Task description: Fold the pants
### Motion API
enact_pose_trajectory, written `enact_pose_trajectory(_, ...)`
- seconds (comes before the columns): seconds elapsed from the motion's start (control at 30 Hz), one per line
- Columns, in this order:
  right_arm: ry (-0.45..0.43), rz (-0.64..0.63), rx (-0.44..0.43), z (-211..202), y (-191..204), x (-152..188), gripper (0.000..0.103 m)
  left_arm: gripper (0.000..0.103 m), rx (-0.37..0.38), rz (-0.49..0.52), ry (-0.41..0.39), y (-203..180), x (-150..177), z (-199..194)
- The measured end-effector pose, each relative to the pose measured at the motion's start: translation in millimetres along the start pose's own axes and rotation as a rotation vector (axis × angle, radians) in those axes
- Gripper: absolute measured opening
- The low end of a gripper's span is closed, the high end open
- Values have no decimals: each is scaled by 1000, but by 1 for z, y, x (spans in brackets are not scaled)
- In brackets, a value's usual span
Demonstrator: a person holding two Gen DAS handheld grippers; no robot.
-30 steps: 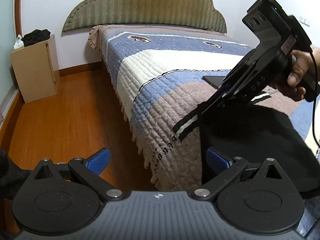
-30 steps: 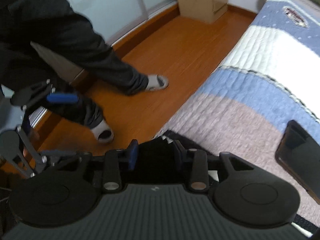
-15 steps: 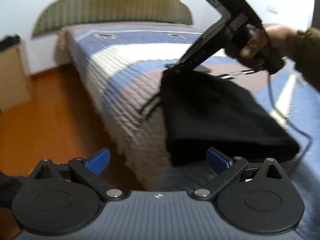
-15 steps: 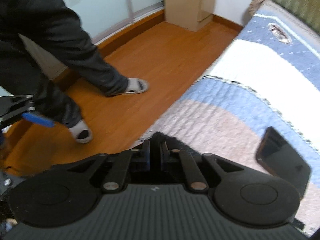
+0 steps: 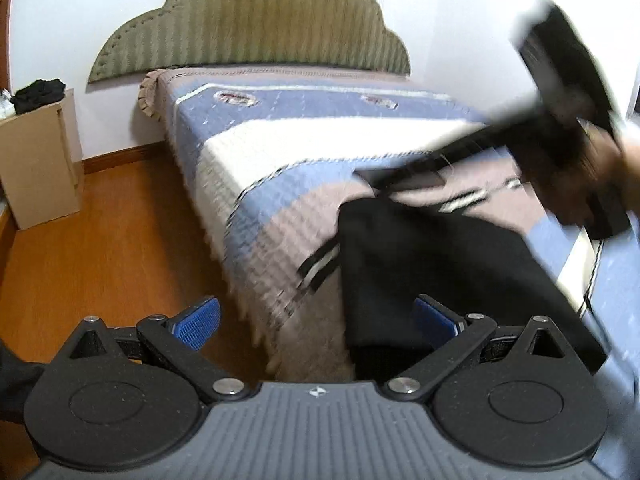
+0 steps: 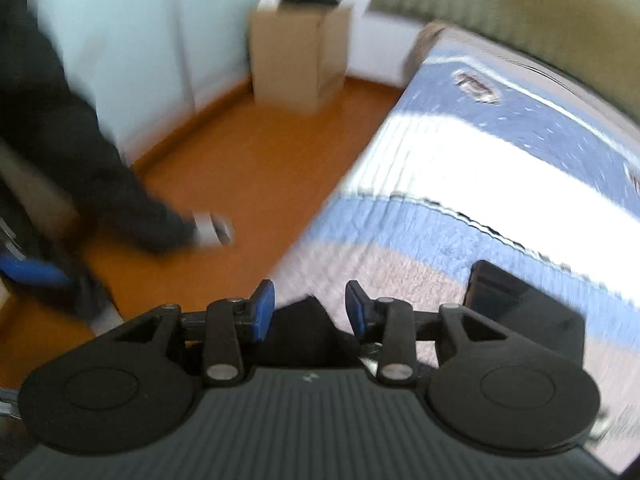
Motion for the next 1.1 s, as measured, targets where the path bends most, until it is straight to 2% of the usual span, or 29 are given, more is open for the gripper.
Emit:
enact_pose_trajectory(0.07, -24, 68, -32, -23, 0, 14, 44, 103, 44, -1, 15, -8, -7, 17)
enact_pose_trajectory(0.13, 7, 114, -40, -30, 1, 43, 72, 103, 20, 36, 92, -15, -2, 49)
enact_pose_trajectory(0.2, 61, 167, 17, -16, -5, 72, 81, 103, -57, 86, 167, -17, 11, 75)
enact_pose_trajectory(0.23, 85, 182, 59, -8, -8, 86, 83, 103, -62, 81, 164, -18, 15, 77)
enact_pose_trajectory(0.27, 64, 194, 76, -7, -10, 92, 84, 103, -62, 63, 149, -17, 14, 71)
enact_pose_trajectory(0.37, 21, 272, 179, -35, -24, 97, 83, 103, -49, 46, 111, -18, 3, 46)
enact_pose_trajectory(0.4, -23, 287, 193, -55, -28, 100, 83, 103, -35, 44, 95, -19, -2, 39)
enact_pose_trajectory(0.47, -100, 311, 245, -97, -39, 115, 85, 103, 65, 40, 80, -35, -18, 36)
enact_pose_trajectory(0.5, -112, 342, 264, -112, -45, 126, 85, 103, 137, 34, 83, -46, -25, 38)
enact_pose_trajectory(0.6, -128, 552, 210, -143, -71, 173, 85, 103, 288, 18, 117, -78, -34, 54)
enact_pose_trajectory(0.67, -154, 733, 154, -150, -88, 206, 84, 103, 334, 38, 167, -92, -26, 77)
enact_pose_trajectory(0.73, -192, 904, 102, -154, -100, 236, 81, 103, 260, 36, 258, -90, -8, 104)
enact_pose_trajectory(0.77, -214, 975, 64, -151, -105, 248, 79, 103, 222, 67, 250, -91, -5, 108)
enact_pose_trajectory(0.83, -235, 1086, -8, -148, -113, 267, 68, 103, 155, 169, 235, -100, -3, 105)
enact_pose_trajectory(0.9, -239, 1188, -65, -143, -118, 283, 61, 103, 140, 198, 228, -106, -3, 102)
enact_pose_trajectory(1.1, -225, 1300, -188, -116, -126, 295, 54, 103, 116, 153, 172, -94, -22, 87)
Point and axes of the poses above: each gripper's, at about its wrist camera, not at the fingertips, and z roughly the way its jaws point, y to its left, x to its underside, the point moved 8 cm from there along z, roughly the way its jaws point, and after that the axes turned 6 degrees about x, right-handed, at the moved point
